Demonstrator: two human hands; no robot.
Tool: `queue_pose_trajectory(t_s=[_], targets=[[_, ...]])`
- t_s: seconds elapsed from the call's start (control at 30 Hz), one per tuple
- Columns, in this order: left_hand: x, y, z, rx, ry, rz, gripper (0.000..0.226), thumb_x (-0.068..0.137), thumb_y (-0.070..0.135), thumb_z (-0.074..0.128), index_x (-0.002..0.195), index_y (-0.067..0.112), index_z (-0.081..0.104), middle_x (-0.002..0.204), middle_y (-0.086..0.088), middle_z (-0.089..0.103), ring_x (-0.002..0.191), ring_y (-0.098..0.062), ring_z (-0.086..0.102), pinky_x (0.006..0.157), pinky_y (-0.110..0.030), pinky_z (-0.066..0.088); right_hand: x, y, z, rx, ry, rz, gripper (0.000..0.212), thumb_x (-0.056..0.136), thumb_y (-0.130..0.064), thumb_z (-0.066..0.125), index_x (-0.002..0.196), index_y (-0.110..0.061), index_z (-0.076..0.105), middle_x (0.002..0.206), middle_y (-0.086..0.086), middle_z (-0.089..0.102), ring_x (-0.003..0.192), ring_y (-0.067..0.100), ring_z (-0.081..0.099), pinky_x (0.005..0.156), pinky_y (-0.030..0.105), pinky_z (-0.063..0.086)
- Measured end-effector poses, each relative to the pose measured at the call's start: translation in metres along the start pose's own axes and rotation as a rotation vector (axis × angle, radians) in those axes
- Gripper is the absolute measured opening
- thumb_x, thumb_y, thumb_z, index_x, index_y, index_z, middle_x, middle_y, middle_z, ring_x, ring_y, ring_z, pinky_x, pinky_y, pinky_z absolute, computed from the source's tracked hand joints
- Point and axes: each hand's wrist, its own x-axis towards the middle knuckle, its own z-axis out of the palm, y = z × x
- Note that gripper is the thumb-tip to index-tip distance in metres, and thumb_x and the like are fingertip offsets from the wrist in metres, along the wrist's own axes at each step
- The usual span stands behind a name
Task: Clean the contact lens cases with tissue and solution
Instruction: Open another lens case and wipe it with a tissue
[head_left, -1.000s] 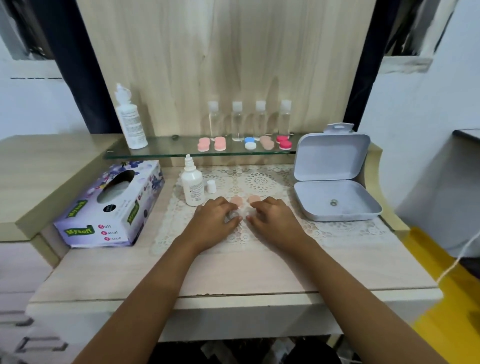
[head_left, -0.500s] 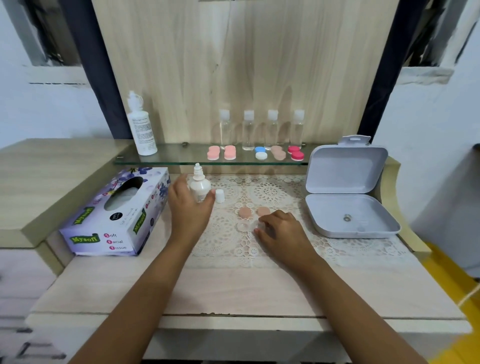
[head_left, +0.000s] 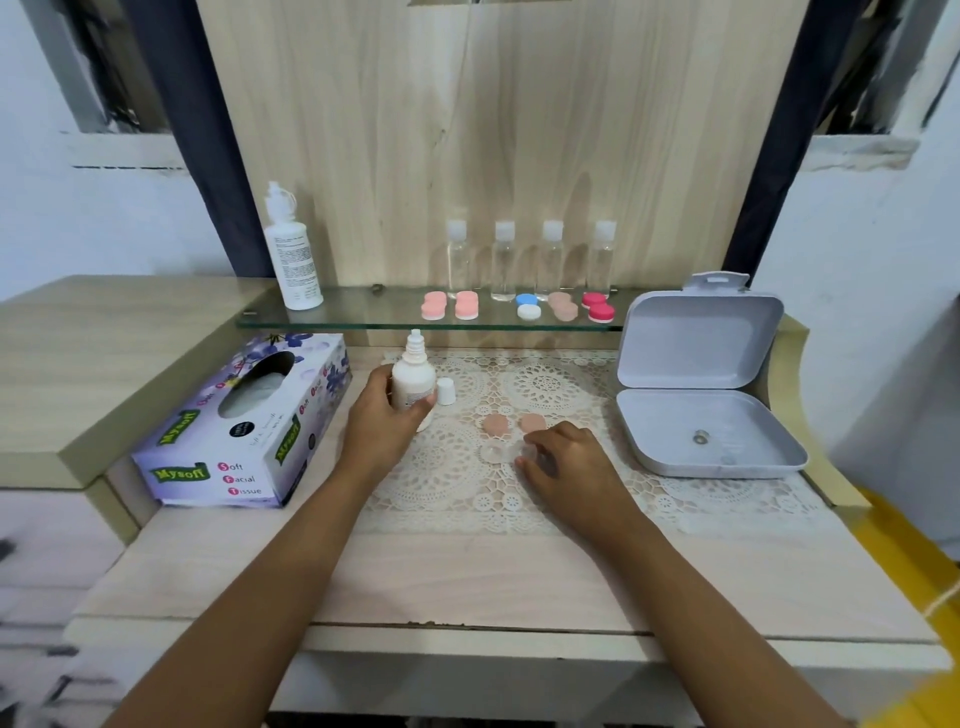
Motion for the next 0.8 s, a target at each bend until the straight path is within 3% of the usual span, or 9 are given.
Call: queue_pose_trajectory(t_s=[0.27,0.37,0.57,0.67,0.8], targets=[[-0.013,0.002,-0.021,0.463,-0.154,0.368,0.053,0.084,0.025,0.068,0.132,0.017,0.046,0.123,-0.002,0.052,0.106,-0.014,0.046,0.084,-0.025,0.034,0.0,-0.002,-0.001,0.029,-0.014,0.043,0.022,0.086,-0.024,0.058,0.104,-0.013,0.065,0.098,0.005,0.06,0.096,0.024,0.049,0.083,0.029,0.039],[-0.012,-0.001,-0.028,0.576,-0.212,0.472,0.053,0.083,0.027,0.068,0.131,0.016,0.047,0.125,-0.005,0.052,0.111,-0.021,0.047,0.087,-0.028,0.039,0.0,-0.002,-0.001,0.031,-0.009,0.05,0.022,0.086,-0.024,0.058,0.103,-0.013,0.066,0.096,0.005,0.06,0.095,0.024,0.049,0.081,0.028,0.039],[-0.006,-0.001,-0.032,0.814,-0.3,0.622,0.057,0.082,0.026,0.07,0.132,0.012,0.048,0.119,-0.012,0.052,0.106,-0.029,0.051,0.079,-0.045,0.051,0.0,-0.003,-0.002,0.039,-0.002,0.047,0.024,0.085,-0.024,0.059,0.106,-0.014,0.065,0.094,0.002,0.058,0.094,0.021,0.048,0.078,0.025,0.034],[-0.005,0.004,-0.032,0.922,-0.314,0.683,0.058,0.08,0.023,0.071,0.132,0.008,0.049,0.118,-0.018,0.053,0.106,-0.034,0.052,0.077,-0.045,0.052,0.0,-0.002,-0.002,0.05,0.002,0.055,0.023,0.085,-0.024,0.059,0.105,-0.015,0.065,0.095,0.001,0.058,0.095,0.02,0.047,0.077,0.023,0.032],[-0.005,0.011,-0.031,0.973,-0.332,0.789,0.054,0.073,0.015,0.077,0.121,0.004,0.056,0.108,-0.021,0.059,0.094,-0.037,0.059,0.064,-0.042,0.053,0.002,-0.001,-0.002,0.056,-0.012,0.07,0.028,0.084,-0.028,0.059,0.108,-0.016,0.065,0.09,-0.007,0.05,0.096,0.018,0.046,0.076,0.024,0.032]])
